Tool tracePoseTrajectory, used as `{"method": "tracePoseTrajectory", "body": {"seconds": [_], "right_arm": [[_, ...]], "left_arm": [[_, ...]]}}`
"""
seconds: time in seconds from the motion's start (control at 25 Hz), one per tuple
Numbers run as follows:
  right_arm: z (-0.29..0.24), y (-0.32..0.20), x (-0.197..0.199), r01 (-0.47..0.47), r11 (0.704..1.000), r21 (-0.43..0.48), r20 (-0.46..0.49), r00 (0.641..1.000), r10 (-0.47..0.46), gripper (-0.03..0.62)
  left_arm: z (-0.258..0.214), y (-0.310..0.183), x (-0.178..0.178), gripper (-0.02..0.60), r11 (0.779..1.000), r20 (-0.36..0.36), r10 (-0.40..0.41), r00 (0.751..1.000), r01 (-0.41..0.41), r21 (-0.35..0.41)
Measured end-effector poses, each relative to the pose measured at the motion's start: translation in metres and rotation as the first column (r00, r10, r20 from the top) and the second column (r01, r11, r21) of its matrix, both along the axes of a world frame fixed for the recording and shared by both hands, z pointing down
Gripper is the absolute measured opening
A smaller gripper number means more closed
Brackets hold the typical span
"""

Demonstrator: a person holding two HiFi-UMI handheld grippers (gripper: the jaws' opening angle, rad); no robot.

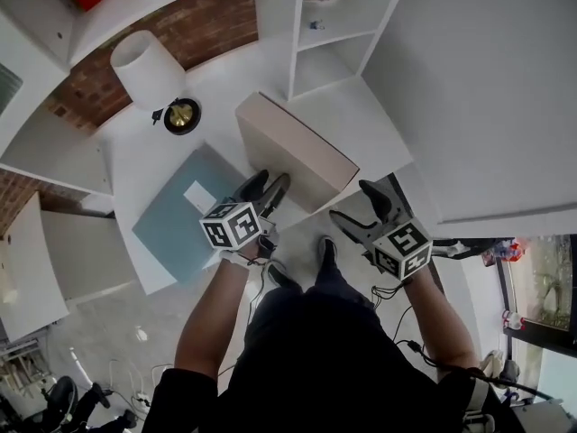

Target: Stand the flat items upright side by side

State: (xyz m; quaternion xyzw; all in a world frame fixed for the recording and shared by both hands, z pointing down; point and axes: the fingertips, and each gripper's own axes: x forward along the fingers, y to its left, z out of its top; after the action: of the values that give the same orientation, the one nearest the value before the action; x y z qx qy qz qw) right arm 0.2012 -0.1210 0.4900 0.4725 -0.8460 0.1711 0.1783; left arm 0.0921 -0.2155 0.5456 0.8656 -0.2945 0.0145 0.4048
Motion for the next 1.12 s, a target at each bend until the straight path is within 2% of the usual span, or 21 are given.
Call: {"method": "tracePoseTrajectory", "body": {"seconds": [0.12,0.2,0.24,0.28,0.32,0.56,0.8,1.12], "right_arm": [[0.045,-0.006,-0.019,0.01,0.998,-0.061,-0.056,0.998,-0.013,0.367],[0.06,-0.012,-0.025,-0.021,0.997,-0.076,-0.088,0.996,0.015,0.359],[0.062,-0.016,-0.025,-0.048,0.996,-0.07,-0.107,0.993,0.04,0.34],[0.062,-0.019,-0.023,-0.073,0.995,-0.061,-0.124,0.99,0.065,0.284],[0.062,-0.023,-0.023,-0.09,0.994,-0.053,-0.135,0.987,0.083,0.268],[0.061,-0.042,-0.035,-0.161,0.986,-0.034,-0.14,0.978,0.154,0.261],[0.063,-0.079,-0.04,-0.282,0.959,-0.012,-0.141,0.95,0.278,0.261],[0.064,-0.151,-0.035,-0.34,0.94,0.023,-0.146,0.929,0.34,0.261]], "left_arm": [[0.002,0.001,0.002,0.262,1.0,-0.002,0.007,1.0,-0.007,-0.012],[0.003,0.002,0.001,0.262,1.0,-0.005,0.009,1.0,-0.009,-0.023],[0.003,0.001,0.0,0.262,1.0,-0.006,0.007,1.0,-0.007,-0.029],[0.003,0.0,-0.002,0.261,0.999,-0.004,0.005,1.0,-0.005,-0.036],[0.004,-0.002,-0.004,0.259,0.999,0.001,0.007,1.0,-0.007,-0.042],[0.01,-0.005,-0.017,0.259,0.998,0.053,0.041,0.998,-0.039,-0.051],[0.005,-0.003,-0.041,0.259,0.998,0.043,0.016,0.999,-0.014,-0.061],[-0.005,-0.004,-0.073,0.259,0.998,0.075,-0.029,0.997,0.033,-0.05]]}}
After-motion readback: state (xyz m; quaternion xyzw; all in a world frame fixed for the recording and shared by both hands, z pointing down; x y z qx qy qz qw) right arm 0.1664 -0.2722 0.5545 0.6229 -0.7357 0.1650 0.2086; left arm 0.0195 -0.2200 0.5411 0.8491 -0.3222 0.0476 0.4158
